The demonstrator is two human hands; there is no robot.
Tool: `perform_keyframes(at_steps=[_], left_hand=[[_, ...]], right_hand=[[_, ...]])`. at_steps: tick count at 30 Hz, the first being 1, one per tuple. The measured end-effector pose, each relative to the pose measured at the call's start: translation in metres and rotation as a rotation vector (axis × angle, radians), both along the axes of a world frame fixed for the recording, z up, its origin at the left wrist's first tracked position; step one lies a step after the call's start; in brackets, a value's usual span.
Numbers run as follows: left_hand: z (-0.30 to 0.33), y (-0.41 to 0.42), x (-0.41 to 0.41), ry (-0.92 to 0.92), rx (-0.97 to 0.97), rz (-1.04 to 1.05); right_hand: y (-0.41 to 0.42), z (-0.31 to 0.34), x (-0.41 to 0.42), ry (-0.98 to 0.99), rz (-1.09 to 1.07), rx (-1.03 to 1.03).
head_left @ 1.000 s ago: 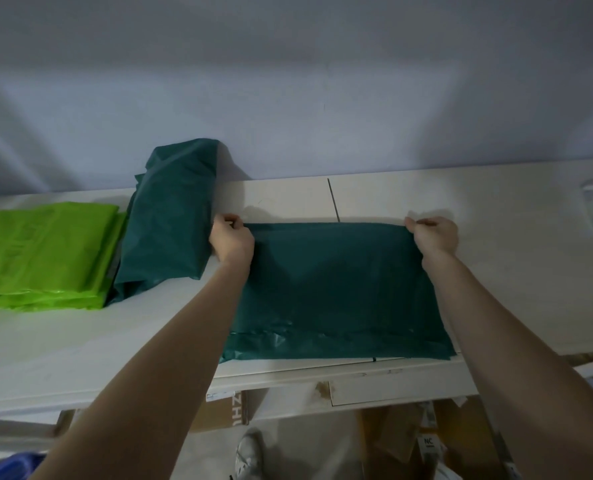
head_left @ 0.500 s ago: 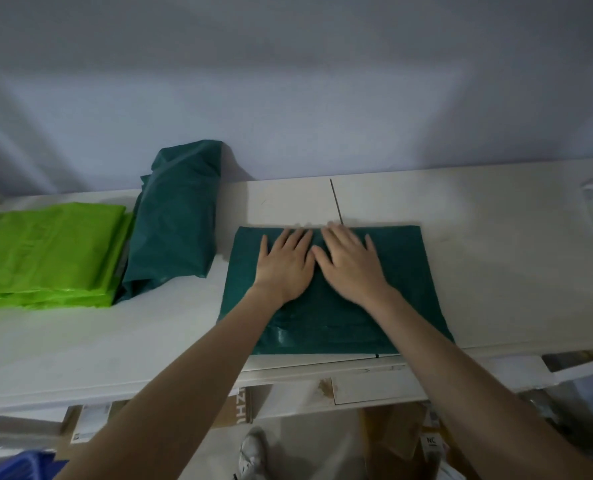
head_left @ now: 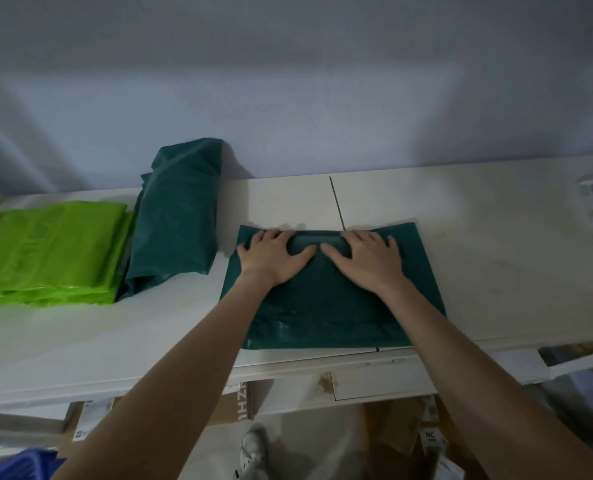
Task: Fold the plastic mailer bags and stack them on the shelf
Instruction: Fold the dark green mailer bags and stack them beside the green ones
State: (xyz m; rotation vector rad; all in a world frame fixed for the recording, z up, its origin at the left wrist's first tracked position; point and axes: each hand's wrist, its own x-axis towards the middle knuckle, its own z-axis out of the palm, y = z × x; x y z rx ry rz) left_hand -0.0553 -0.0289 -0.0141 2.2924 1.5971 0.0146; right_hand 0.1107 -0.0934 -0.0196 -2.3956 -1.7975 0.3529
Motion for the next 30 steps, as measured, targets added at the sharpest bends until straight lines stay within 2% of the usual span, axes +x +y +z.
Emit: perform_keyframes(at_steps=[2, 7, 14, 18, 21, 24, 27, 30], left_hand=[[-0.002, 0.003, -0.010, 0.001, -0.028, 0.017], [-0.018, -0.001, -0.014, -0.175, 0.005, 0.058], [-0.020, 0.015, -0.007, -0.203, 0.027, 0.066], [-0.020, 0.022, -0.002, -0.209, 0.022, 0.061], [-0.017, 0.022, -0.004, -0.135, 0.029, 0.032], [-0.010, 0.010, -0.011, -0.071, 0.204, 0.002], [0.001, -0.015, -0.017, -0.114, 0.346, -0.058], [-0.003, -0.045, -0.022, -0.127, 0.225, -0.140]], right_hand=[[-0.010, -0.001, 0.022, 0.018, -0.067, -0.025], [-0.028, -0.015, 0.044, 0.112, -0.104, -0.009], [-0.012, -0.020, 0.045, 0.081, -0.114, 0.020], [-0.005, -0.021, 0.047, 0.027, -0.119, 0.056], [-0.004, -0.017, 0.048, -0.101, -0.122, 0.037], [-0.012, -0.006, 0.041, -0.239, -0.103, 0.101], [-0.031, 0.011, 0.016, -0.174, -0.034, 0.212], [-0.057, 0.011, -0.022, -0.088, 0.064, 0.191]])
